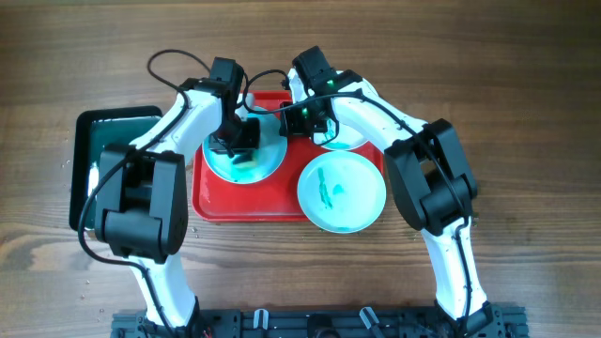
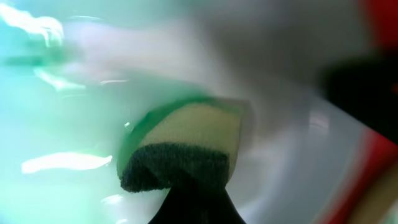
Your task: Clean dirty plates on tray and stack at the side
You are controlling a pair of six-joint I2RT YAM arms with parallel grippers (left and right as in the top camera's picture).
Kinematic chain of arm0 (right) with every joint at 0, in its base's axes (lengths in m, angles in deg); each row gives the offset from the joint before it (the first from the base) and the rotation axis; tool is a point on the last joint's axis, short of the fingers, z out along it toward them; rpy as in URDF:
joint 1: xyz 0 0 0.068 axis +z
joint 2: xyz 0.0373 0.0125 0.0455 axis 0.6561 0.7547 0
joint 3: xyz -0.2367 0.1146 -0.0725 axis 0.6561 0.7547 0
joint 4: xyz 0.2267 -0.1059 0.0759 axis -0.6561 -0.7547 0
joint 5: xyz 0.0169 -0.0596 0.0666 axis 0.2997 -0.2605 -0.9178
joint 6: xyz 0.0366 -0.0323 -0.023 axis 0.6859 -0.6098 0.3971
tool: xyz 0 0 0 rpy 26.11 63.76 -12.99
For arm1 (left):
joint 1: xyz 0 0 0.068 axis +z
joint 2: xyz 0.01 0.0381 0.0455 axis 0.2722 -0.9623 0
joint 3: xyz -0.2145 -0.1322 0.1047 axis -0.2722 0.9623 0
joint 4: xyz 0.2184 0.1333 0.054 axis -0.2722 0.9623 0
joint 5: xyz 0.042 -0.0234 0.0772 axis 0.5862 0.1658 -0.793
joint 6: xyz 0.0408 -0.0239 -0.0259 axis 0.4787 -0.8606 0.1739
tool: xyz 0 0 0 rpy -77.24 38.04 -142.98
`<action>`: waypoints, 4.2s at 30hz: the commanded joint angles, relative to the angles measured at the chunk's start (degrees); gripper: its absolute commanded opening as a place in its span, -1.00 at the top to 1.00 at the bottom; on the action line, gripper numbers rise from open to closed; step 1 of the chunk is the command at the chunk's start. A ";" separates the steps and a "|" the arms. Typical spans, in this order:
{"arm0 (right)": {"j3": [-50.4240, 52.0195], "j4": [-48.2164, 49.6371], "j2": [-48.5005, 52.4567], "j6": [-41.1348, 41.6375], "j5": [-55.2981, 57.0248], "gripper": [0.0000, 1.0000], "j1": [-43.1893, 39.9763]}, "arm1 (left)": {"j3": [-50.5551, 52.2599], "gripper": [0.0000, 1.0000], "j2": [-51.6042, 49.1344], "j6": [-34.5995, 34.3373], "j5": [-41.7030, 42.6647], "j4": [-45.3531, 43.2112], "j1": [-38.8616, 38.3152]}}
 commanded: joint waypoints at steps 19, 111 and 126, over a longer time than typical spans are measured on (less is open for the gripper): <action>0.07 0.13 2.14 -1.40 -2.58 0.91 0.02 | 1.57 0.92 -2.25 -13.77 6.84 6.51 -1.05; 3.85 0.11 -1.31 12.15 18.45 0.91 4.90 | -8.22 0.92 19.93 -27.76 -18.27 9.73 7.96; 3.85 -0.07 -1.31 13.75 16.72 0.91 5.07 | 29.27 0.92 19.93 -19.45 -26.69 -31.30 0.85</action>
